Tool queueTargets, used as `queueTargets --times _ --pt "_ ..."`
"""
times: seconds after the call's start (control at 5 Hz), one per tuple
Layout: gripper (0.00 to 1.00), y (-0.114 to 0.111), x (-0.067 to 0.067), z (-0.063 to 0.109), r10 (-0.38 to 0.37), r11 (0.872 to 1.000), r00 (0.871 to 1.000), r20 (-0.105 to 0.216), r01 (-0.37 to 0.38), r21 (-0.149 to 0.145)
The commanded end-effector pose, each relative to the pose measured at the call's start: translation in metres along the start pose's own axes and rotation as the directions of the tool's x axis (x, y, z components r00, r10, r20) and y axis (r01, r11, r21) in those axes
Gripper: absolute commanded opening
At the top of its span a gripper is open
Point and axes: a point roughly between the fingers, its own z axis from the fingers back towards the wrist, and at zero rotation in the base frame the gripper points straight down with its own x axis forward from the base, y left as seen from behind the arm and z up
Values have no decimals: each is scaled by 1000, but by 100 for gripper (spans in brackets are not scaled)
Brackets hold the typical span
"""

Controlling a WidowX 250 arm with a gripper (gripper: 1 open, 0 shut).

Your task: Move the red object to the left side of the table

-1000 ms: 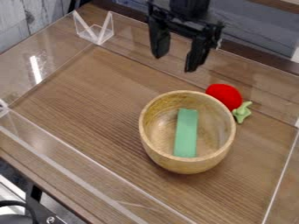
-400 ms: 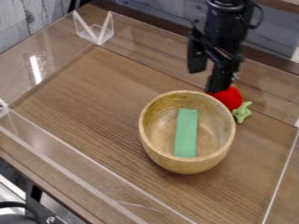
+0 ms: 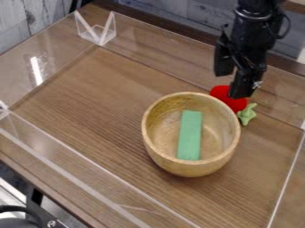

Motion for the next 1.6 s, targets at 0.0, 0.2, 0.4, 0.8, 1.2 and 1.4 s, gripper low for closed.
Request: queueTargets --times 0.0,0.2,0.4,0.8,1.2,1.4 --pt "100 10 15 17 -44 997 995 91 38 68" --pt "100 16 19 16 -44 995 992 118 33 92" --pt "100 22 21 13 -42 994 990 138 28 102" --pt "100 36 21 8 -16 994 987 160 -1 111" --pt "100 45 11 3 16 993 985 173 -35 111" --pt "100 43 9 -1 9 994 983 182 -29 109"
